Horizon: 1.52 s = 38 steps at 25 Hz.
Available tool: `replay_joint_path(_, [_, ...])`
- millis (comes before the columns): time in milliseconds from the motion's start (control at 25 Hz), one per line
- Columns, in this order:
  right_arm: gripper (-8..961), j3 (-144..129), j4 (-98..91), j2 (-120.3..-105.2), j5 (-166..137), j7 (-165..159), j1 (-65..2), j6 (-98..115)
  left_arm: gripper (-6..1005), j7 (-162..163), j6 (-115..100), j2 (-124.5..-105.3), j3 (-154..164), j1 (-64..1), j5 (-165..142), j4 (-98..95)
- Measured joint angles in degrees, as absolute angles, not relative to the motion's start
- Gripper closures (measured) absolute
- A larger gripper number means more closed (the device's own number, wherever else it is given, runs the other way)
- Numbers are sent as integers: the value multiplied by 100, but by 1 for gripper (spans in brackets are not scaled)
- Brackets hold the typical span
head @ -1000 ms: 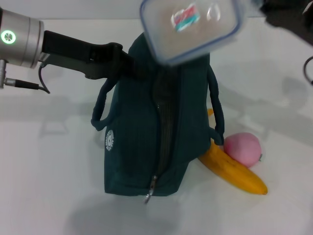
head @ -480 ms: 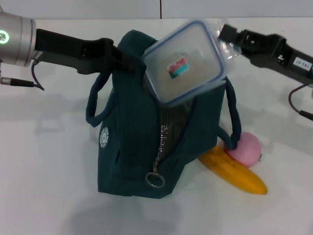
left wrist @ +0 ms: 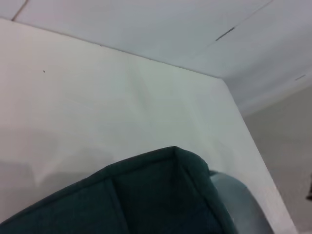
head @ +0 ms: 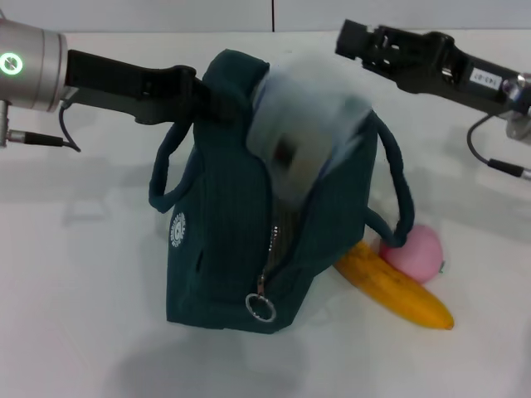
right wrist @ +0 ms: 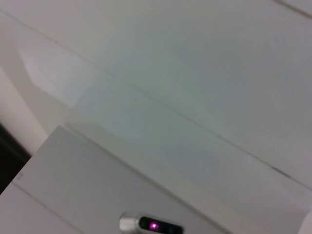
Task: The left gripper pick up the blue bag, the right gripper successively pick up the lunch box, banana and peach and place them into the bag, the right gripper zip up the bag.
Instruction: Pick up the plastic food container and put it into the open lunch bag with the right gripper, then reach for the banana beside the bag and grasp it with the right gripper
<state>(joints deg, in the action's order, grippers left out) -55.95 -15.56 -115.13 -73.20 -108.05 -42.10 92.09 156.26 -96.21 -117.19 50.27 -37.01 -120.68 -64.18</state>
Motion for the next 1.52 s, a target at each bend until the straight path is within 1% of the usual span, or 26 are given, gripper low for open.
replay_joint_path(80, [757,-5627,-1667,-11513,-7323,-10902,-4257,9218,954,15580,-9575,-11717,5027,-3687,-12069,-6401])
replay_joint_path(240, [608,-5623,-1859,-11496,-7305,-11008,-4235,9247,954,15418,-9494,-11684,4880,-3638,-12056,-6214])
replay_joint_path(360, [506,-5613,-2131,-11429,-7300,-11018,-4117,9266,954,15267,-9484,-11646,4647,-3624,-12050,-5977])
replay_joint_path(400, [478,-5625,-2230,-11386,-7305,-11021,-4072,9274,954,15234,-9484,-11634,4611,-3624,-12048,-5924])
replay_joint_path(520, [393,-5686,-2489,-11190,-7422,-11026,-3970,9311,954,15136,-9480,-11617,4546,-3623,-12041,-5811])
replay_joint_path(600, [337,-5714,-2666,-11004,-7679,-11027,-3943,9366,954,15085,-9473,-11615,4537,-3622,-12037,-5756])
replay_joint_path(640, [309,-5718,-2744,-10951,-7792,-11027,-3939,9380,954,15062,-9467,-11615,4533,-3621,-12036,-5729])
replay_joint_path(720, [309,-5727,-3146,-10805,-8438,-11029,-3937,9450,954,15011,-9455,-11622,4531,-3620,-12029,-5694])
replay_joint_path(840, [310,-5729,-3763,-10709,-9335,-11092,-3955,9545,954,14962,-9425,-11643,4529,-3621,-12024,-5652])
replay_joint_path(920, [311,-5729,-4167,-10676,-9933,-11240,-4003,9640,954,14950,-9416,-11650,4528,-3629,-12023,-5621])
replay_joint_path(1000, [313,-5728,-4601,-10667,-10531,-11555,-4091,9800,954,14950,-9415,-11651,4527,-3634,-12023,-5618])
replay_joint_path(1080, [314,-5728,-4961,-10696,-10946,-11805,-4191,9987,954,14950,-9413,-11652,4526,-3637,-12023,-5616])
replay_joint_path(1240, [317,-5844,-5660,-10806,-11983,-12495,-4574,10416,954,14954,-9411,-11656,4525,-3650,-12023,-5607])
replay_joint_path(1400, [320,-6167,-5959,-10925,-12953,-13104,-5200,10765,954,14951,-9412,-11661,4526,-3661,-12022,-5603])
replay_joint_path(1520, [321,-6519,-6017,-11072,-13557,-13458,-5640,10903,954,14950,-9411,-11663,4527,-3664,-12022,-5598])
